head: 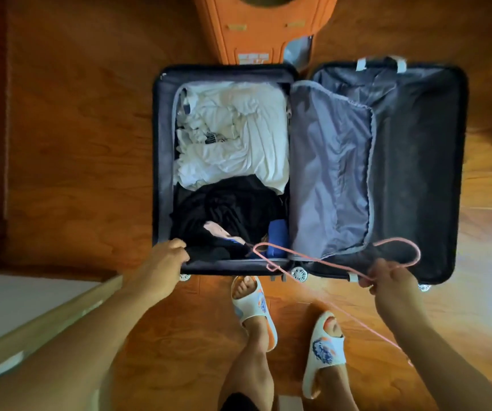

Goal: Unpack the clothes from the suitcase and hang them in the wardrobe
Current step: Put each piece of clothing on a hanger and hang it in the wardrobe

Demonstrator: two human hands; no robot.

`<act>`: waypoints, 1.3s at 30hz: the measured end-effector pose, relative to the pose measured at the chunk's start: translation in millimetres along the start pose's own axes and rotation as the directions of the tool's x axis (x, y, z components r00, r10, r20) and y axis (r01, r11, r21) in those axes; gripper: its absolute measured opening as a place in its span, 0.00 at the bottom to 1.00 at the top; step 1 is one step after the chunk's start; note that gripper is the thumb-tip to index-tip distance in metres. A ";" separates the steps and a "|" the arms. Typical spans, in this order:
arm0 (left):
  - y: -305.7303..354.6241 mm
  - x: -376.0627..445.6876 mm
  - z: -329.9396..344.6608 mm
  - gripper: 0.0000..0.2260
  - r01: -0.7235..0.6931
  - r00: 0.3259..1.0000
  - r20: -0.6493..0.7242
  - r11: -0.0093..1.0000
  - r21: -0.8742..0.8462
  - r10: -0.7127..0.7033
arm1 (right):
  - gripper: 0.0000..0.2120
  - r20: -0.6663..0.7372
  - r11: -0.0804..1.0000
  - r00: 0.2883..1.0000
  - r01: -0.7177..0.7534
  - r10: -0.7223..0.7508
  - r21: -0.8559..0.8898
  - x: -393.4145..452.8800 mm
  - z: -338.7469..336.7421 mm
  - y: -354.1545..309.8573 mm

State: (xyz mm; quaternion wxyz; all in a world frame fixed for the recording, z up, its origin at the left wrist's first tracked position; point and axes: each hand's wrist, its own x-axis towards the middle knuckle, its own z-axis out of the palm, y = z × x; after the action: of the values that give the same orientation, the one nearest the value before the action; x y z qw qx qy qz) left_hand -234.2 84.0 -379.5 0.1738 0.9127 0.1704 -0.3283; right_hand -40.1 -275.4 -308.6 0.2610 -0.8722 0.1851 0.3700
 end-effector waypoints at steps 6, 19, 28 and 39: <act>62.6 -110.4 -184.4 0.15 0.078 0.868 -0.337 0.771 -0.632 -0.364 | 0.13 -0.035 0.990 0.992 0.126 -0.123 0.065 -56.7 -105.2 -35.9; 299.4 -363.9 -509.6 0.15 -0.371 0.569 -0.804 0.817 -0.441 -0.176 | 0.10 -0.022 0.752 0.760 0.647 -0.650 0.125 -214.1 -380.4 -99.2; 418.7 -466.0 -602.7 0.17 -0.530 0.520 -0.854 0.790 -0.308 0.016 | 0.11 0.030 0.530 0.539 0.814 -0.842 0.236 -322.8 -485.4 -165.1; 471.8 -523.2 -595.7 0.14 -0.502 0.636 -0.745 0.842 -0.198 0.203 | 0.11 0.242 0.199 0.050 0.741 -0.969 0.641 -465.5 -497.0 -237.2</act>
State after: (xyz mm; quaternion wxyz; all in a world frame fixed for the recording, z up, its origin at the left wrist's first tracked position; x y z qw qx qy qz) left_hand -92.0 -179.2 493.3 0.3351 0.9289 0.0985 0.1231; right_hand 48.8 -320.8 405.6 0.6216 -0.5600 -0.4198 0.3518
